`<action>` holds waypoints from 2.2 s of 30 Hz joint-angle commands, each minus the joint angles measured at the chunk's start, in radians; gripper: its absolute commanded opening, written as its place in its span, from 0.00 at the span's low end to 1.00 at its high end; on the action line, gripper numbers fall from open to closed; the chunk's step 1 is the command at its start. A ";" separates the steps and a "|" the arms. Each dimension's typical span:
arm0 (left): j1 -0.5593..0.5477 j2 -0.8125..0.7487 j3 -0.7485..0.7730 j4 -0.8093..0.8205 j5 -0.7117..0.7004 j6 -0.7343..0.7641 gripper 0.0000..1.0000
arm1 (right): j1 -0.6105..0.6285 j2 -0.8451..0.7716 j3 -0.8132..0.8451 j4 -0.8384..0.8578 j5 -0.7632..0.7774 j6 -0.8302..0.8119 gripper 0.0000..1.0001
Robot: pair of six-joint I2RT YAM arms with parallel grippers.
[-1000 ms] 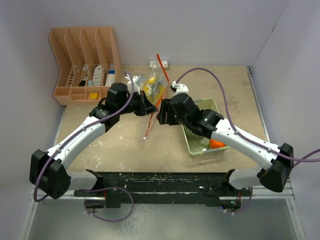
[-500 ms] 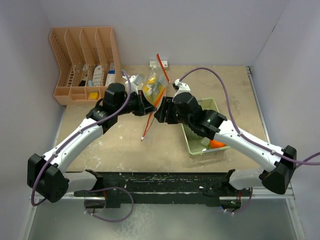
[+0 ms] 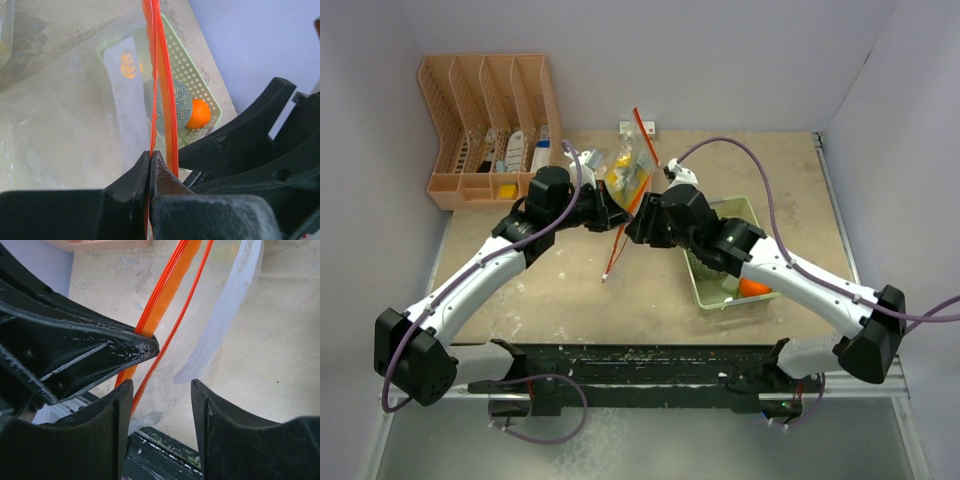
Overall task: Place the food in the zip-top bag and seal the zipper
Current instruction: Open the zipper of the food storage bag.
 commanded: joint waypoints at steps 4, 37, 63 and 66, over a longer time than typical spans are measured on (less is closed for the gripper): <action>0.001 -0.022 0.012 0.047 0.006 -0.006 0.00 | -0.005 0.060 0.063 0.023 -0.006 0.001 0.53; 0.007 0.000 0.443 -0.784 -0.521 0.481 0.00 | -0.163 0.005 0.020 -0.731 0.614 0.186 0.00; 0.011 0.068 0.564 -0.779 -0.425 0.527 0.00 | -0.189 -0.077 0.115 -0.526 0.178 -0.166 0.99; 0.011 0.067 0.513 -0.759 -0.401 0.524 0.00 | -0.211 -0.047 0.091 -0.585 0.201 -0.131 0.99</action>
